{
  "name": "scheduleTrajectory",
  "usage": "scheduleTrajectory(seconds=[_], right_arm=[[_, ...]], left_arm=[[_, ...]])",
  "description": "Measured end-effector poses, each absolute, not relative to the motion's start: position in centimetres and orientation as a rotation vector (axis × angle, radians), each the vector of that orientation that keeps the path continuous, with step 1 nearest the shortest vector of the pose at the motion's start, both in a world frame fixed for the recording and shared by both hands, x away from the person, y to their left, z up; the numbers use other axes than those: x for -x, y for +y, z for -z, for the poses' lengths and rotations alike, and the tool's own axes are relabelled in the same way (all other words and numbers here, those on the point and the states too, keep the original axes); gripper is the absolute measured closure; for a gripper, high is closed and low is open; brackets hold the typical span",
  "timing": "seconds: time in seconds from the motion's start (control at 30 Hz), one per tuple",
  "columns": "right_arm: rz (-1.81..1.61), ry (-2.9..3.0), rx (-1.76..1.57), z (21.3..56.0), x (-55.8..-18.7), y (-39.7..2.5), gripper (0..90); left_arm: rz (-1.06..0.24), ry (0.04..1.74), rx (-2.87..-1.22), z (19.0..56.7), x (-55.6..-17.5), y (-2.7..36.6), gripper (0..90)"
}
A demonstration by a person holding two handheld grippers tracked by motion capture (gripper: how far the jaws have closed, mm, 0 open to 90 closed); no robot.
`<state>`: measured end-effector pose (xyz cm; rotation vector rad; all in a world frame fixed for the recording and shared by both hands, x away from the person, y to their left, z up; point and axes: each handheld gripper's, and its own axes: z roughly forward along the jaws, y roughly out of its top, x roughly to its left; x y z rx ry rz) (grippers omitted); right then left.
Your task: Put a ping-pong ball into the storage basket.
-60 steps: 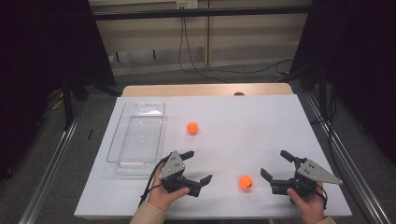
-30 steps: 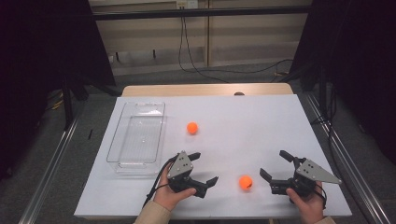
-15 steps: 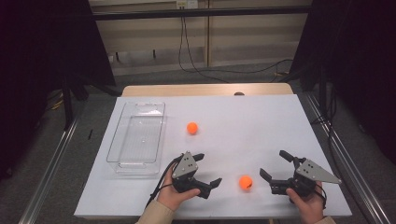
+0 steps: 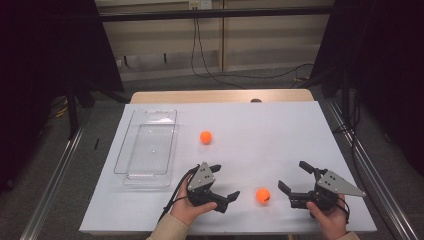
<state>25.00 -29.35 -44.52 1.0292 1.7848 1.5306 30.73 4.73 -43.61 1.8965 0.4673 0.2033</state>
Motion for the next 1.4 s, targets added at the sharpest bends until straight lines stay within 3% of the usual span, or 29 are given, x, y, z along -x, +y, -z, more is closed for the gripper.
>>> scheduleTrajectory(seconds=[1.4], right_arm=[[-1.532,1.786,-1.027,44.5,-25.1,-29.3,1.4]], left_arm=[[-0.170,0.460,-1.923,43.8,-30.9,3.1,1.2]])
